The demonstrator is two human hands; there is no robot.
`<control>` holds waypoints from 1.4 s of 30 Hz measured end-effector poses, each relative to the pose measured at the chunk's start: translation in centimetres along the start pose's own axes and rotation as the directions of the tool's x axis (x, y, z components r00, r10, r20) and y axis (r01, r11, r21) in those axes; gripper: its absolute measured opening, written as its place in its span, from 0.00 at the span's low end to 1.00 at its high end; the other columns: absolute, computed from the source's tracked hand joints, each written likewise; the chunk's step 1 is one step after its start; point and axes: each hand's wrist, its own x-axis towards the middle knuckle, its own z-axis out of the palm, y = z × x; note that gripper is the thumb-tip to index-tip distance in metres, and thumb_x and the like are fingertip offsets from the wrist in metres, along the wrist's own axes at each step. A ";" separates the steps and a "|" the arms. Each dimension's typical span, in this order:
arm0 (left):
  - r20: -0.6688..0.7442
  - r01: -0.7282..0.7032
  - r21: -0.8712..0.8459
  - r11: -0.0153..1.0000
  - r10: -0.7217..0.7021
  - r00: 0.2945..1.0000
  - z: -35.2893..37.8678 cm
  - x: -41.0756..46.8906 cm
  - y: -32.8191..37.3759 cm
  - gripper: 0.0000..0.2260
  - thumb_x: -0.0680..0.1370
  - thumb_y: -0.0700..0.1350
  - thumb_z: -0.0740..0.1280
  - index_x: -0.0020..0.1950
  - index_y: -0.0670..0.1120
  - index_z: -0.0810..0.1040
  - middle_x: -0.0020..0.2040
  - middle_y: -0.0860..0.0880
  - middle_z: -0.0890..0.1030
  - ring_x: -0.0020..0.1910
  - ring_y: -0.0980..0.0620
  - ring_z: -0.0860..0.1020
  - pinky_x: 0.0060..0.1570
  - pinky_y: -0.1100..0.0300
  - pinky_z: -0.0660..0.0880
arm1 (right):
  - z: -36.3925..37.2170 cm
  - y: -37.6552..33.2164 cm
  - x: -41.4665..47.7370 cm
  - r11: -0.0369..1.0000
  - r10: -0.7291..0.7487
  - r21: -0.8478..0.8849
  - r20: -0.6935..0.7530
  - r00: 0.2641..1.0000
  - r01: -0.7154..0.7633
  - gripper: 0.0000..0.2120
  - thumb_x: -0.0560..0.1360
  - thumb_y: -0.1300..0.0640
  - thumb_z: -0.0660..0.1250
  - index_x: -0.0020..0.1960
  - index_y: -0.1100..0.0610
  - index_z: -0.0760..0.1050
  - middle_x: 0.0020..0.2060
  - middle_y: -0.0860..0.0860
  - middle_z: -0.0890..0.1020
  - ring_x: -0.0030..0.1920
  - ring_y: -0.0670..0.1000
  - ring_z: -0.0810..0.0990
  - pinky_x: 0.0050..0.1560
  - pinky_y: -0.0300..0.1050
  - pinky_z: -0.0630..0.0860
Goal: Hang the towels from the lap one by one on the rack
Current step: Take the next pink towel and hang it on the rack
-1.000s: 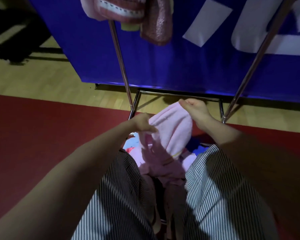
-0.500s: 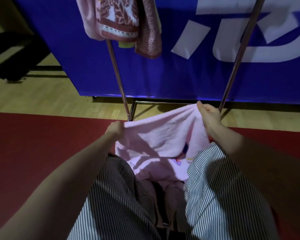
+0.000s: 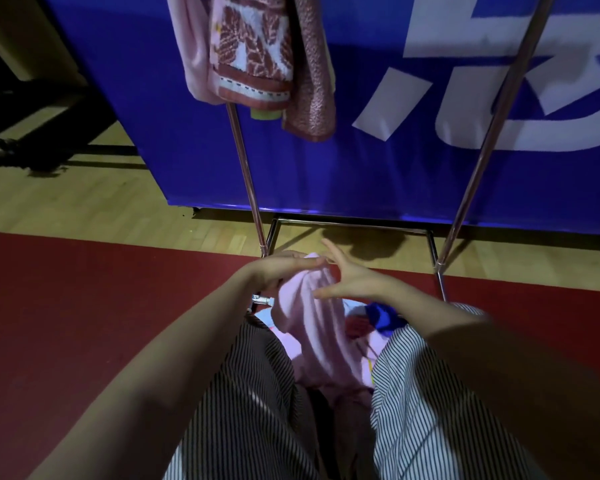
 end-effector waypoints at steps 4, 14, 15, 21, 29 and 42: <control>0.024 -0.049 -0.048 0.998 0.050 0.998 0.3 0.7 0.2 0.20 0.69 0.54 0.72 0.53 0.41 0.78 0.44 0.42 0.81 0.40 0.48 0.80 0.44 0.57 0.75 | 1.1 0.8 1.8 0.994 0.058 0.106 -0.174 0.983 -0.039 0.36 0.67 0.55 0.76 0.70 0.57 0.63 0.57 0.49 0.74 0.59 0.48 0.74 0.54 0.30 0.71; 0.048 -0.054 0.210 0.976 0.045 0.998 -1.6 0.5 -0.3 0.03 0.76 0.41 0.68 0.47 0.44 0.81 0.48 0.43 0.82 0.49 0.48 0.80 0.56 0.53 0.76 | -0.7 4.4 -0.4 0.970 0.234 -0.014 -0.188 0.954 -0.241 0.10 0.72 0.56 0.70 0.47 0.63 0.80 0.41 0.52 0.80 0.45 0.47 0.74 0.41 0.41 0.70; 0.021 -0.074 0.146 0.987 0.072 0.997 -1.7 0.6 -0.3 0.04 0.76 0.40 0.67 0.49 0.41 0.80 0.49 0.41 0.82 0.49 0.47 0.80 0.55 0.53 0.77 | -0.7 4.7 -0.4 0.968 0.245 -0.026 -0.138 0.960 -0.251 0.12 0.71 0.54 0.72 0.49 0.62 0.80 0.42 0.52 0.80 0.45 0.47 0.75 0.43 0.42 0.71; -0.050 -0.202 0.070 0.977 0.205 0.977 -0.4 1.3 0.3 0.13 0.72 0.42 0.72 0.51 0.34 0.78 0.45 0.39 0.80 0.45 0.45 0.78 0.49 0.51 0.75 | 0.4 3.6 -0.1 0.982 0.126 0.134 0.047 0.991 -0.131 0.31 0.68 0.50 0.74 0.66 0.55 0.68 0.60 0.49 0.77 0.61 0.48 0.75 0.62 0.46 0.73; -0.049 -0.205 0.013 0.979 0.205 0.978 1.6 2.1 0.5 0.04 0.78 0.42 0.66 0.43 0.44 0.74 0.33 0.52 0.79 0.33 0.58 0.75 0.34 0.67 0.71 | 0.9 2.8 0.4 0.969 0.149 0.229 -0.270 0.951 -0.087 0.12 0.73 0.55 0.70 0.51 0.64 0.78 0.41 0.55 0.78 0.43 0.49 0.75 0.37 0.39 0.69; 0.051 0.092 0.670 0.737 -0.169 0.984 0.6 2.6 -3.3 0.18 0.76 0.44 0.68 0.63 0.39 0.73 0.54 0.46 0.75 0.54 0.51 0.72 0.55 0.62 0.68 | -1.8 3.9 0.7 0.789 0.368 0.614 -0.471 0.802 -0.002 0.20 0.69 0.41 0.70 0.46 0.58 0.79 0.46 0.59 0.83 0.47 0.56 0.80 0.47 0.49 0.74</control>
